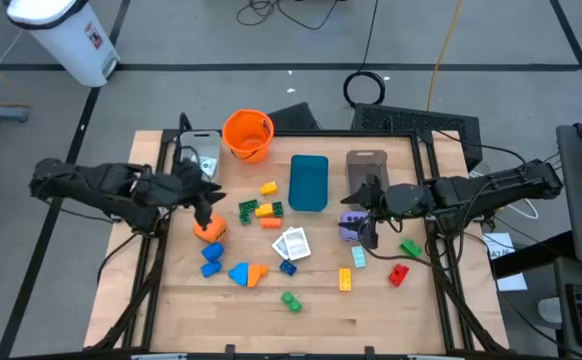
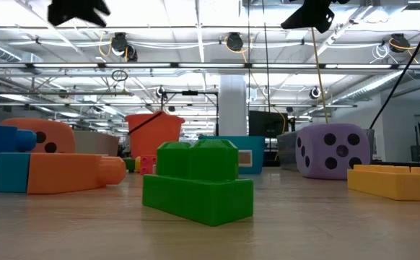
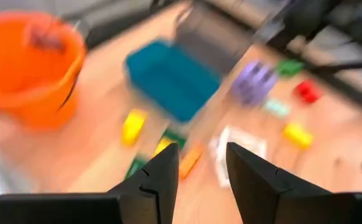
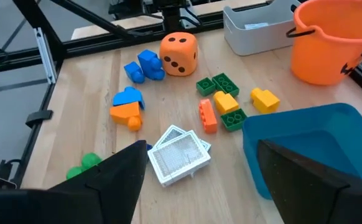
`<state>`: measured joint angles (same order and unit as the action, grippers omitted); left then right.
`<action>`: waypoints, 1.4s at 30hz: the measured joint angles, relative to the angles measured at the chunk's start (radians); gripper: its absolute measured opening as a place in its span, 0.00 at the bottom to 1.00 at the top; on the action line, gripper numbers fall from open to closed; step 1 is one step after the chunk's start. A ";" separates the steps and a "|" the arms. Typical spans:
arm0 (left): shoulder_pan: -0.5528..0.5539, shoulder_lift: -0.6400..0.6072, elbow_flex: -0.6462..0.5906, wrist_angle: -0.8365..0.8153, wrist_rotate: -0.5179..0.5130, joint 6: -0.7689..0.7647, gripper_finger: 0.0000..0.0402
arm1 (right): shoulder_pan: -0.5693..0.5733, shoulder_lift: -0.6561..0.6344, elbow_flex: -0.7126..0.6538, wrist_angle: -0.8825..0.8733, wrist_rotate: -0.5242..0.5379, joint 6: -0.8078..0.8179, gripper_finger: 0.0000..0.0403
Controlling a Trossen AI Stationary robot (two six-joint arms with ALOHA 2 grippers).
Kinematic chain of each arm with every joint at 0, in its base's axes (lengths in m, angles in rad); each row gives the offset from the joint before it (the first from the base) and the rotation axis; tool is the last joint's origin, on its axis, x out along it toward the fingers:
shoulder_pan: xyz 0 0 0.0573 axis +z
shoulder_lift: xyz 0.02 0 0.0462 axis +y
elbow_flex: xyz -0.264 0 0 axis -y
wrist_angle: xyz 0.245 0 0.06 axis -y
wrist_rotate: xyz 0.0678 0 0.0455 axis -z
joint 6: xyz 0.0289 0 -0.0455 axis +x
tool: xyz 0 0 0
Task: Pick & Place Toys
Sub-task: Put the green game piece into the blue bin
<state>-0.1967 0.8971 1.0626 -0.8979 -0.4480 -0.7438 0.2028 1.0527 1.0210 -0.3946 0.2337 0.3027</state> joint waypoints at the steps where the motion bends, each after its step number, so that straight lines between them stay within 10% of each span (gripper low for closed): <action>1: 0.000 0.017 0.016 -0.054 0.001 -0.047 0.35 | 0.000 0.000 0.000 0.000 0.000 -0.001 0.74; 12: 0.000 0.254 0.060 -0.521 0.150 -0.495 0.35 | -0.061 0.000 0.000 -0.012 0.001 -0.060 0.73; 28: 0.172 0.373 0.060 -0.542 0.311 -0.423 0.37 | -0.093 0.000 -0.001 -0.119 -0.086 -0.117 0.73; 42: 0.236 0.373 -0.039 -0.507 0.392 -0.386 0.72 | -0.093 0.000 -0.001 -0.119 -0.082 -0.132 0.73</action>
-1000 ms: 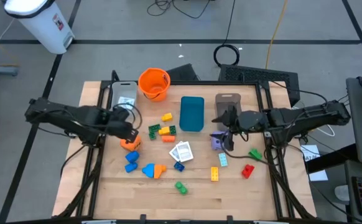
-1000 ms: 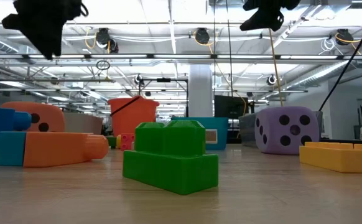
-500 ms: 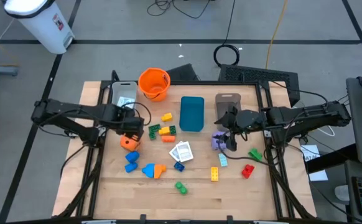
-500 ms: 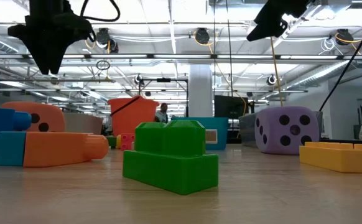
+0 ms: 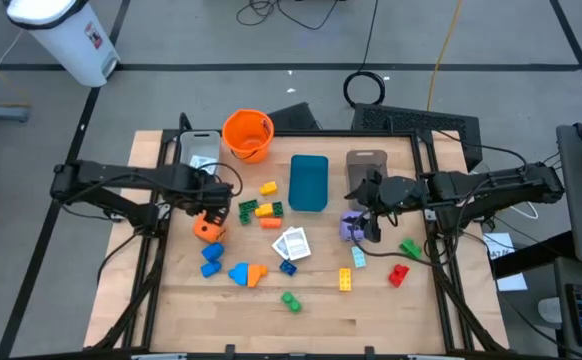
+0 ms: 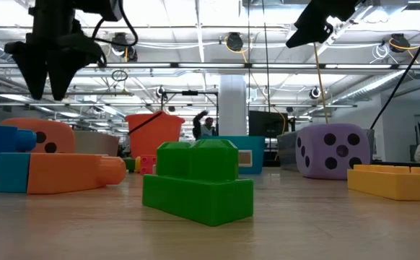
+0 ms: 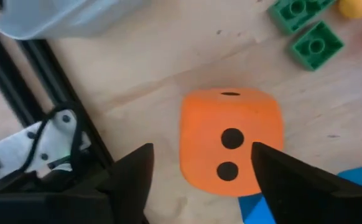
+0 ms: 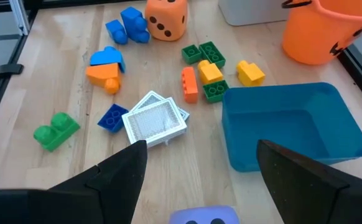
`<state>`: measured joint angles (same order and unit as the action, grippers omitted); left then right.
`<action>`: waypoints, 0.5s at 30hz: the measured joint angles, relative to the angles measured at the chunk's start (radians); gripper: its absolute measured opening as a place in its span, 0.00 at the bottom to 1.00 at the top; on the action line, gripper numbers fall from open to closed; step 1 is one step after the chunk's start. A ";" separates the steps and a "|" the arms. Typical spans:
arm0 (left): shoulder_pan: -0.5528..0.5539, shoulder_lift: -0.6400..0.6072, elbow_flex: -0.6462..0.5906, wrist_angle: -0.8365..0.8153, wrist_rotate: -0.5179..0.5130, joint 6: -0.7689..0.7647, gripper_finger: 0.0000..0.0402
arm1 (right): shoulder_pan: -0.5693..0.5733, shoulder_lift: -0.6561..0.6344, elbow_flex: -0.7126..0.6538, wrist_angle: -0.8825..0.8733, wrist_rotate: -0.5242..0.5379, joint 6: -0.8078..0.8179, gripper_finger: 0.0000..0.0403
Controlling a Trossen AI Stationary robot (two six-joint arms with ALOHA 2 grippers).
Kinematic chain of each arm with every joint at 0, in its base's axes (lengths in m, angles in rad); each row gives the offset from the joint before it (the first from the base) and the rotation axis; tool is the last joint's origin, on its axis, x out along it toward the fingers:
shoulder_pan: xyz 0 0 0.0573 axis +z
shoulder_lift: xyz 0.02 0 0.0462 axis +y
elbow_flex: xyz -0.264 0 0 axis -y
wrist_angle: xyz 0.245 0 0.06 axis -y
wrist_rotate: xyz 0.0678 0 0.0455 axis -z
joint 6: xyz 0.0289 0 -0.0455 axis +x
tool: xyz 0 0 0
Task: Pick & Place Toys
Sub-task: Put the green game piece into the blue bin
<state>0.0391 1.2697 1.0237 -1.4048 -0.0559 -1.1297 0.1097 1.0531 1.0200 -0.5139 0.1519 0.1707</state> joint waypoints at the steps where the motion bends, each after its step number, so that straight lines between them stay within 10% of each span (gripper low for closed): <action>1: 0.000 0.000 -0.012 0.013 0.016 0.001 0.74 | 0.000 0.000 0.000 0.000 0.000 0.000 0.73; 15: 0.000 0.000 -0.100 0.155 0.109 0.075 0.96 | -0.004 0.000 0.000 0.000 0.001 0.000 0.73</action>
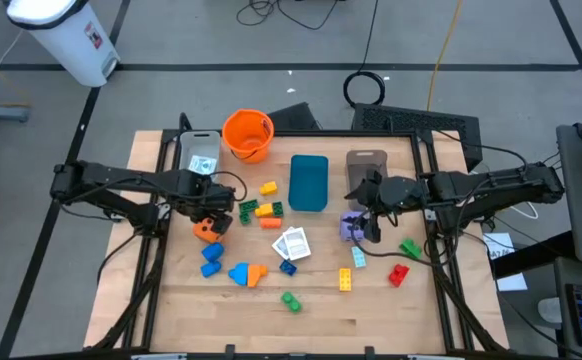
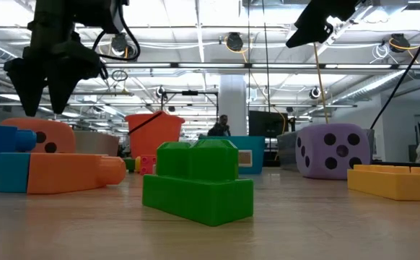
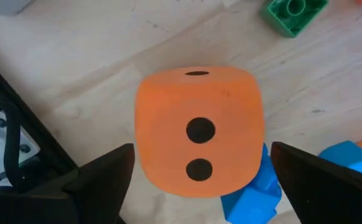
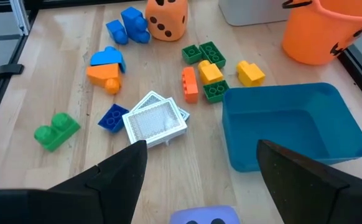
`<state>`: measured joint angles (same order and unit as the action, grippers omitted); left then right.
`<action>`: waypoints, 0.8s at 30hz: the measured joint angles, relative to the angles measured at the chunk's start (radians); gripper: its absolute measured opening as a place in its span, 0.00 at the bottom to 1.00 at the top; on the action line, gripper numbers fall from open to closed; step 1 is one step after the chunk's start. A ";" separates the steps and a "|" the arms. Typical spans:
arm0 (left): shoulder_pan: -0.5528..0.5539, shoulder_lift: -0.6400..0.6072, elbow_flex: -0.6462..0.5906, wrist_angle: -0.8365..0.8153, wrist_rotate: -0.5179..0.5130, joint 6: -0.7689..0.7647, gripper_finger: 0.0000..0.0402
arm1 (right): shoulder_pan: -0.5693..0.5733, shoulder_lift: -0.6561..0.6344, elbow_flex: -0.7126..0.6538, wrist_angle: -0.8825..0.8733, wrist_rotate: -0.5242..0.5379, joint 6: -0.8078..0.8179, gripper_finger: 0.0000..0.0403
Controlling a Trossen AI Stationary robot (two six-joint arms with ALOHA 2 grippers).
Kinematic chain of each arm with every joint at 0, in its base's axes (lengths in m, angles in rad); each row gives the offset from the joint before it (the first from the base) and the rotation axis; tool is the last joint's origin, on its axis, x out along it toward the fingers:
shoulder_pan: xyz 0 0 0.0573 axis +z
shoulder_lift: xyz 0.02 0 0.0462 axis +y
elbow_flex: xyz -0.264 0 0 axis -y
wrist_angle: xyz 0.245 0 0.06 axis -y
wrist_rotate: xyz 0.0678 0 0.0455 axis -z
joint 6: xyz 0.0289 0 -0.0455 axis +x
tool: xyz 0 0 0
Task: Pick & Place Toys
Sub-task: Put the green game piece into the blue bin
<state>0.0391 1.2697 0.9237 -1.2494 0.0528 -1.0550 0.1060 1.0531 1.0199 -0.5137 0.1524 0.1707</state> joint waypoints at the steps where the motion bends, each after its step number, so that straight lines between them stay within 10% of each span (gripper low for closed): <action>1: 0.000 0.000 0.000 -0.004 0.000 0.005 0.96 | -0.003 0.000 0.000 0.000 0.000 0.000 0.73; 24: 0.000 0.000 -0.003 0.032 -0.038 0.040 0.97 | -0.028 0.000 0.000 0.000 0.000 0.000 0.73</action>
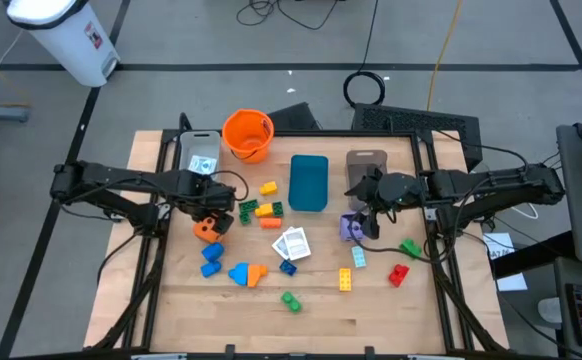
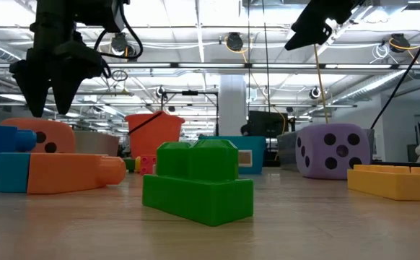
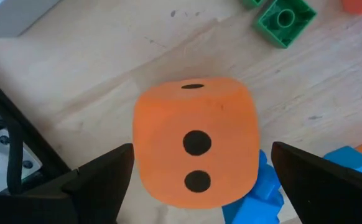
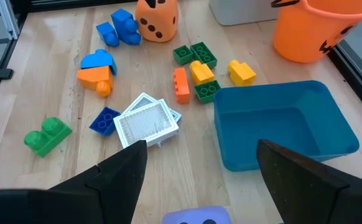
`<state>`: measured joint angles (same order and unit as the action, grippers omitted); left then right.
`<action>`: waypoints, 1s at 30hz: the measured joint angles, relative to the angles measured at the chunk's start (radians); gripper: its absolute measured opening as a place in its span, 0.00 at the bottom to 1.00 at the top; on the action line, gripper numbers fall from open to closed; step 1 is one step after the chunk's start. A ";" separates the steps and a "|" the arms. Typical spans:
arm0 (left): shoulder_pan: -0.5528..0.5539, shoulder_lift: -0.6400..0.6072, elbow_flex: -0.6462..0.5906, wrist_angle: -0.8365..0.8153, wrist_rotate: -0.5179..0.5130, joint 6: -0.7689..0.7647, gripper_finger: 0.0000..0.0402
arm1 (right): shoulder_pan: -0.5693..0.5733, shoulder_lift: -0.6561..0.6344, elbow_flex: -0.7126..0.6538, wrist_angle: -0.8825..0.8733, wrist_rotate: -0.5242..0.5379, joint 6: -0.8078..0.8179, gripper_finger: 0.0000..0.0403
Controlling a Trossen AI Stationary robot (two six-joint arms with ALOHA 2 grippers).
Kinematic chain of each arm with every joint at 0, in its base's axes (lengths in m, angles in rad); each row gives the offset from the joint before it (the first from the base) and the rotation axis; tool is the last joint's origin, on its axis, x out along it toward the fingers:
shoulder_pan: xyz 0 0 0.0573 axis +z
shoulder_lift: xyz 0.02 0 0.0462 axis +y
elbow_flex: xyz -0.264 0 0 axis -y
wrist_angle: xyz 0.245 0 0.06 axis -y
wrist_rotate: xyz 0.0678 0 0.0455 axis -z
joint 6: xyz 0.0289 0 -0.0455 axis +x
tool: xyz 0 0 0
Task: Pick & Place Toys
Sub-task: Put the green game piece into the blue bin
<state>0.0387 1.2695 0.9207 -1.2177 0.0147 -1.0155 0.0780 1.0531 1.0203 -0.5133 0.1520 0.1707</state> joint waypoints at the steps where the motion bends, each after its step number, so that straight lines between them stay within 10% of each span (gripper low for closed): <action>1: 0.000 -0.001 -0.005 0.000 0.000 -0.001 0.97 | 0.000 0.000 0.000 0.000 0.000 0.000 0.73; 24: 0.000 -0.002 -0.082 0.107 0.064 0.002 0.96 | 0.000 0.000 0.000 0.000 0.000 0.000 0.73; 30: 0.001 -0.001 -0.083 0.121 0.088 0.027 0.83 | 0.000 0.000 0.000 0.000 0.000 0.000 0.73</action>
<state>0.0395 1.2686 0.8375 -1.0970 0.1026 -0.9890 0.0780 1.0531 1.0203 -0.5136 0.1520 0.1708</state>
